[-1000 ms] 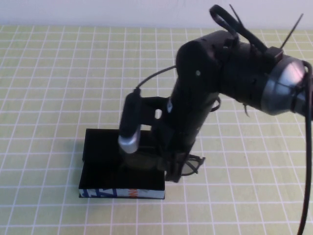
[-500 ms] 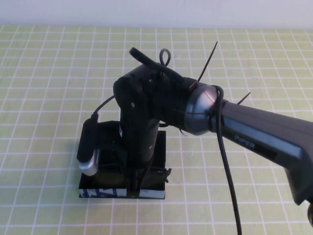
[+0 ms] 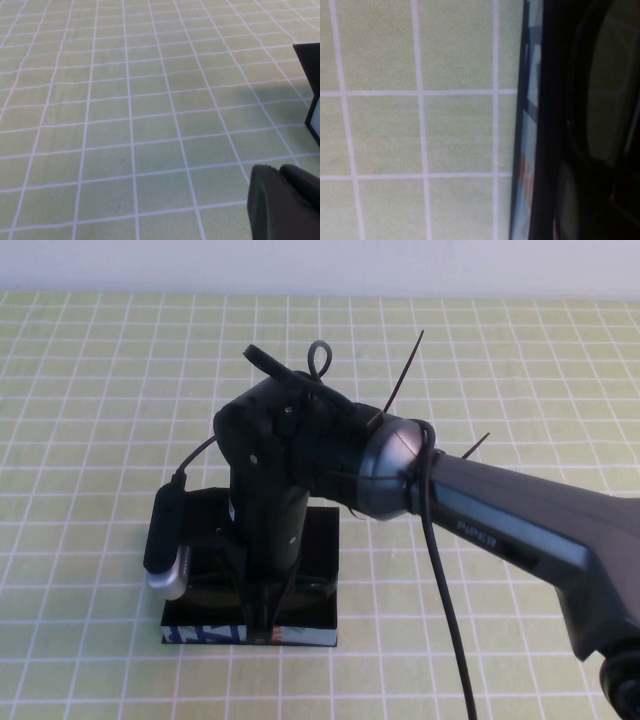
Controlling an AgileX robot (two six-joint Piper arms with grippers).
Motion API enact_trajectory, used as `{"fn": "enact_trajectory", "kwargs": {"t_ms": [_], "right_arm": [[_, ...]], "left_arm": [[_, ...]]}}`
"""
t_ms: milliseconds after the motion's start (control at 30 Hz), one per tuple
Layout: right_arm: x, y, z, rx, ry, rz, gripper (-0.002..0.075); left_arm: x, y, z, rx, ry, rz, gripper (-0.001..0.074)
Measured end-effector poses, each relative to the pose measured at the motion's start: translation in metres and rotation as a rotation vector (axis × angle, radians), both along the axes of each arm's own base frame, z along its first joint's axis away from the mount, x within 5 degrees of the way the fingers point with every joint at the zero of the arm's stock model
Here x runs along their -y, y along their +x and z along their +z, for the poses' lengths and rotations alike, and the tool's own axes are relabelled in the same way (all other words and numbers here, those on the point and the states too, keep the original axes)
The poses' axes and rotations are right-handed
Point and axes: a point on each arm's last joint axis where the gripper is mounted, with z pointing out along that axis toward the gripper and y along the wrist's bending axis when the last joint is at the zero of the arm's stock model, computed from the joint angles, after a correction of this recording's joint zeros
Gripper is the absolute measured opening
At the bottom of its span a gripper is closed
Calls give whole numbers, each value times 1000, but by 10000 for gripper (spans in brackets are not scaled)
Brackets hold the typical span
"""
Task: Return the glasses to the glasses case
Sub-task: Place the glasses in the glasses case
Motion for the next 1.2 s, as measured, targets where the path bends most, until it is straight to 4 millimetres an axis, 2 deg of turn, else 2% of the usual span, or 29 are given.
{"fn": "enact_trajectory", "kwargs": {"t_ms": [500, 1200], "right_arm": [[-3, 2, -15, -18, -25, -1, 60], [-5, 1, -13, -34, -6, -10, 59]], "left_arm": [[0, 0, 0, 0, 0, 0, -4], [0, 0, 0, 0, 0, 0, -4]]}}
